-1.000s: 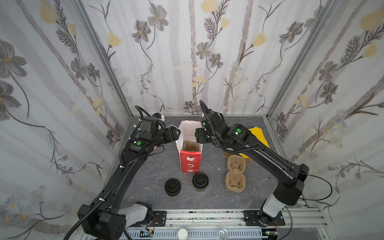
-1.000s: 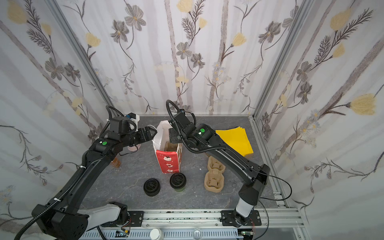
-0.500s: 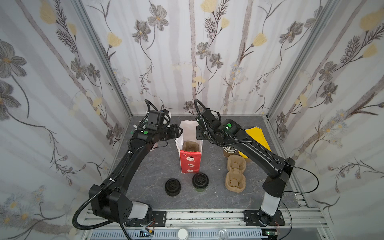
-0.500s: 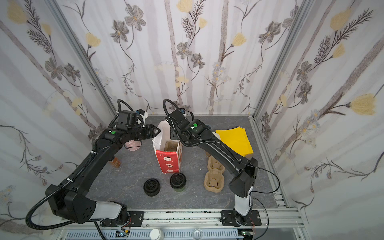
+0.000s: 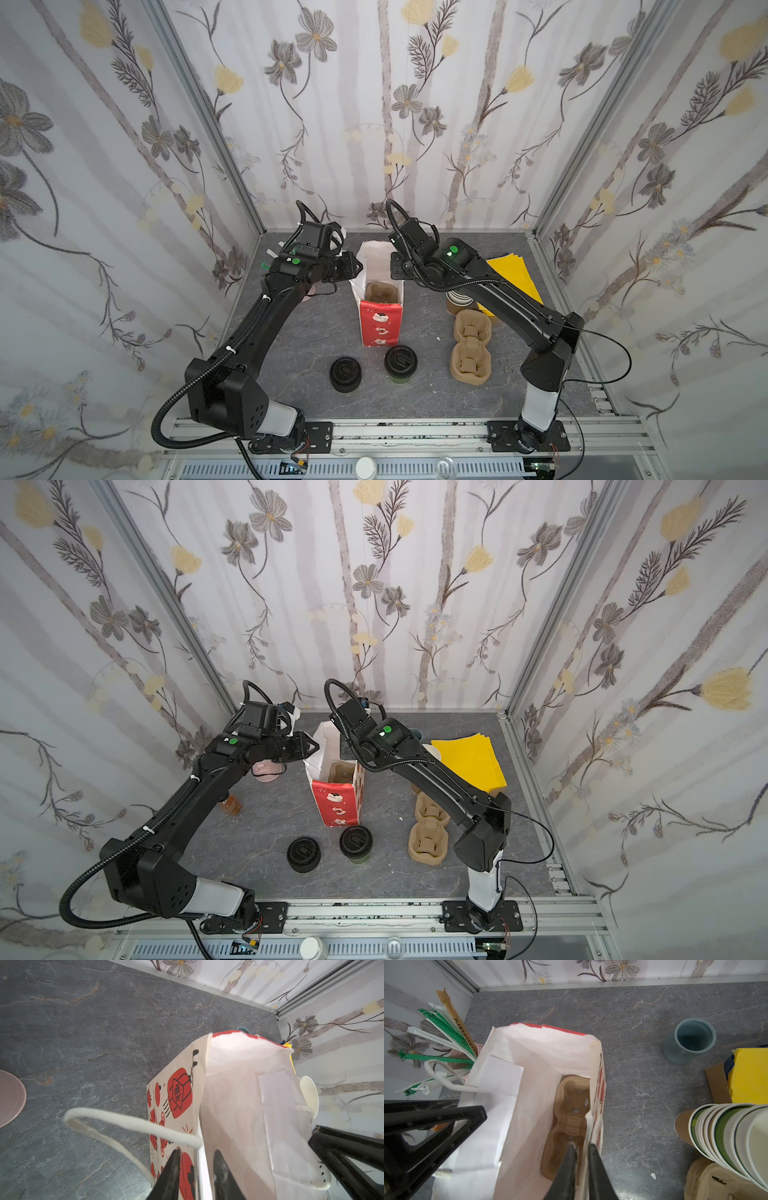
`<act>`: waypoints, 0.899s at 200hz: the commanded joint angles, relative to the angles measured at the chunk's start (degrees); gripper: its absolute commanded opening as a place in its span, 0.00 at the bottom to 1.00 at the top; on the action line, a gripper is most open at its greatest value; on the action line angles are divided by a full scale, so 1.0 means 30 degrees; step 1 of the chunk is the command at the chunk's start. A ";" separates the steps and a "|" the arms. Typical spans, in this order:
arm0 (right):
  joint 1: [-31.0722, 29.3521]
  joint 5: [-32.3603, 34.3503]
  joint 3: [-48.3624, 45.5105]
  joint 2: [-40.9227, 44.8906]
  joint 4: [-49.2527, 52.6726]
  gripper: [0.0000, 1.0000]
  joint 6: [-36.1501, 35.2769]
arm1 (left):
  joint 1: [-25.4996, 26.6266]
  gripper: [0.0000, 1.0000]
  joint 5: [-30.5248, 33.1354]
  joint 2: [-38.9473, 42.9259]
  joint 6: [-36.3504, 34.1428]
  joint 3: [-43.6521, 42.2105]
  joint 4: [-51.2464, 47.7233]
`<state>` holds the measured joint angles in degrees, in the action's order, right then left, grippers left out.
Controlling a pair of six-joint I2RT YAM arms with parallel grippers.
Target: Pack the takeout coffee
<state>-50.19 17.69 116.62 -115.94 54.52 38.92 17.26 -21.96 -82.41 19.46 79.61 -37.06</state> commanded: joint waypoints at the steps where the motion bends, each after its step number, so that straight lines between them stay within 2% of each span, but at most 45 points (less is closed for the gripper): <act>1: 0.0003 -0.0136 0.0128 -0.0073 -0.0653 0.08 -0.0281 | -0.0010 0.16 -0.0146 -0.0065 -0.0235 0.0208 -0.0071; 23: 0.0003 0.0029 0.0138 0.0162 -0.1410 0.00 -0.0779 | 0.0005 0.13 -0.0135 -0.0102 -0.0131 0.0325 -0.0134; 71: 0.0003 0.0404 0.0119 0.0472 -0.2797 0.00 -0.2129 | 0.0012 0.00 0.0035 0.0171 0.0132 0.0357 -0.0161; 121: 0.0051 0.0565 0.0099 0.0723 -0.2984 0.00 -0.2524 | 0.0037 0.00 0.0557 0.0454 0.0338 0.0299 -0.0157; 129: 0.0109 0.0777 0.0118 0.0939 -0.2976 0.08 -0.2499 | 0.0020 0.00 0.0581 0.0455 0.0338 0.0313 -0.0140; 145: 0.0257 0.0969 0.0102 0.1444 -0.2668 0.34 -0.2179 | 0.0051 0.00 0.0777 0.0517 0.0323 0.0357 -0.0124; 180: 0.0568 -0.0002 -0.0639 0.1850 -0.1016 0.55 -0.1045 | 0.0083 0.00 0.1133 0.0569 0.0243 0.0242 -0.0115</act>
<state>-48.60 18.76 116.44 -110.61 48.97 33.04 17.45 -19.70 -81.08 20.53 80.23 -37.78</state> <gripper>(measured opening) 0.531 0.053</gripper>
